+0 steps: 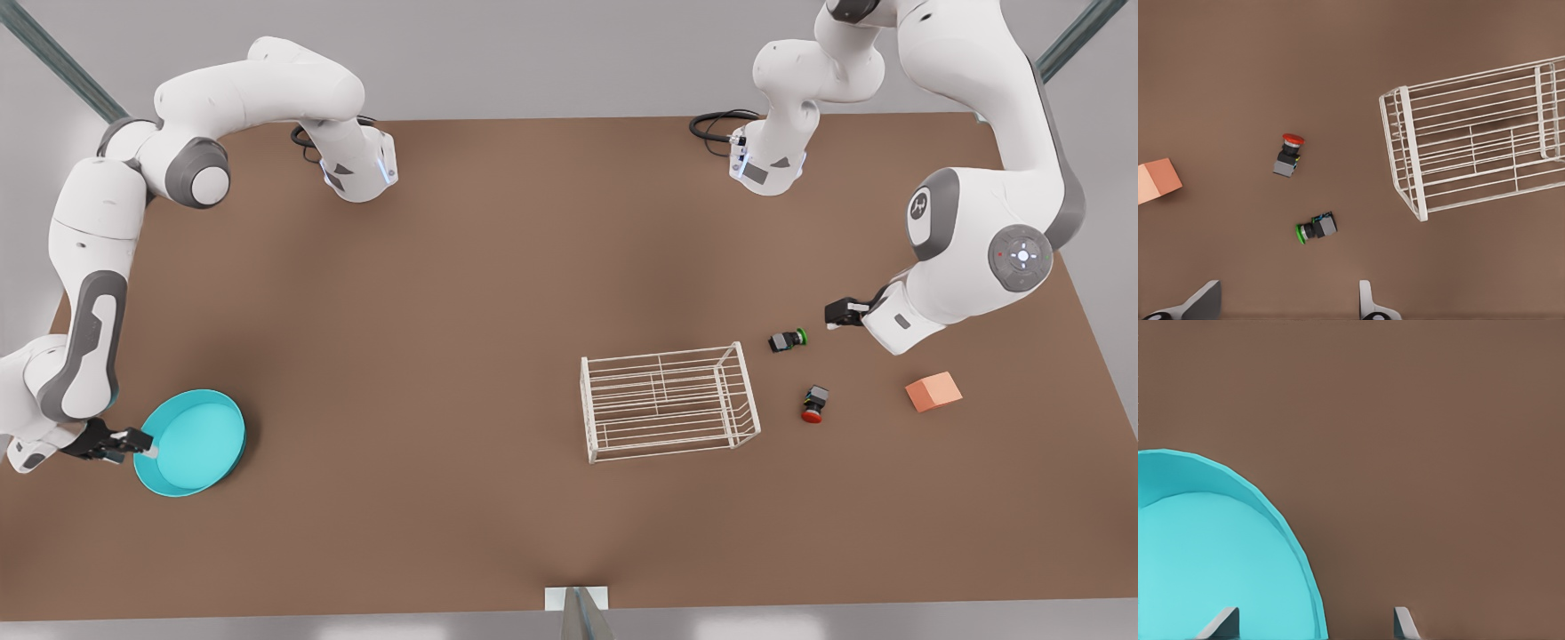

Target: Place the plate on the shelf with right arm and place the red button switch in the plate with left arm

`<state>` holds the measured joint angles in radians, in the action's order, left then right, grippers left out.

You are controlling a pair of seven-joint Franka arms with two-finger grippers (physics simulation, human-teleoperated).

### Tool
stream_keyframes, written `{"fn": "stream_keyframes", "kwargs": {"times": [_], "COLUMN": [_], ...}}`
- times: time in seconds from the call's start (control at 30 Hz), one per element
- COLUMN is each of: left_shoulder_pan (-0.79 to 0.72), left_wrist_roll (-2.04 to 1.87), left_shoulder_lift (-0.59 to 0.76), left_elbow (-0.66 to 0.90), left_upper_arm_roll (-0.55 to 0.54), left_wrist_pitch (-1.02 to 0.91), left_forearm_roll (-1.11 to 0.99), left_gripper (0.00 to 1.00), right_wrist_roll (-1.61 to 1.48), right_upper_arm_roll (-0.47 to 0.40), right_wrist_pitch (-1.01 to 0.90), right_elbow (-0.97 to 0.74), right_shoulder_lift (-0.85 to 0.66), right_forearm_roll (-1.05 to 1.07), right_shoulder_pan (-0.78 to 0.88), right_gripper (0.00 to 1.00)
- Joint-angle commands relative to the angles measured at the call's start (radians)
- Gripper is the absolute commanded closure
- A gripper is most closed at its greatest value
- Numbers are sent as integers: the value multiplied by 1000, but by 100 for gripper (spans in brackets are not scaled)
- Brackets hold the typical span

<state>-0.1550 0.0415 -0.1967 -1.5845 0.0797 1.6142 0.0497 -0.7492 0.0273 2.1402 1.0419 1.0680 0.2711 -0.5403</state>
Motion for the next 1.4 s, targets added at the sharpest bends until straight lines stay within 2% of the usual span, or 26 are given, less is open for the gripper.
{"fn": "stream_keyframes", "kwargs": {"times": [0.0, 0.07, 0.17, 0.47, 0.5, 0.63, 0.77, 0.93, 1.1, 1.2, 1.37], "left_shoulder_pan": [0, 0, 2, 0, 0, 2, 2, 15, 43, 43, 41], "left_wrist_roll": [5, 5, 5, 3, 3, 3, 5, 2, -63, -87, -97], "left_shoulder_lift": [2, 2, 2, 3, 5, 7, 7, 7, 31, 43, 45], "left_elbow": [0, 0, 0, -9, -12, -12, -12, -15, -97, -131, -124], "left_upper_arm_roll": [0, 0, 2, 0, 0, 2, 3, 9, 19, 19, 12], "left_wrist_pitch": [0, 0, 0, -2, -2, -2, -2, -2, 0, 7, 13], "left_forearm_roll": [-1, -1, -1, -1, -1, -1, -2, -34, -36, -44, -45], "left_gripper": [0, 0, 0, 0, 0, 0, 0, 0, 0, 0, 0], "right_wrist_roll": [45, 42, 42, 70, 70, 83, 85, 88, 88, 99, 241], "right_upper_arm_roll": [0, -4, -6, -13, -9, -12, -13, -4, 20, 17, 19], "right_wrist_pitch": [-20, -20, -20, -129, -137, -175, -190, -299, -404, -503, -519], "right_elbow": [0, 0, 0, 1, 1, 0, 0, 1, 3, 1, 1], "right_shoulder_lift": [-2, 0, 0, 9, 9, 9, 3, -36, -118, -157, -238], "right_forearm_roll": [22, 20, 20, 99, 100, 99, 97, 105, 158, 209, 227], "right_shoulder_pan": [0, 0, 0, -24, -30, -30, -29, -24, -1, 60, 201], "right_gripper": [21, 36, 40, 41, 44, 71, 79, 81, 81, 81, 82]}}
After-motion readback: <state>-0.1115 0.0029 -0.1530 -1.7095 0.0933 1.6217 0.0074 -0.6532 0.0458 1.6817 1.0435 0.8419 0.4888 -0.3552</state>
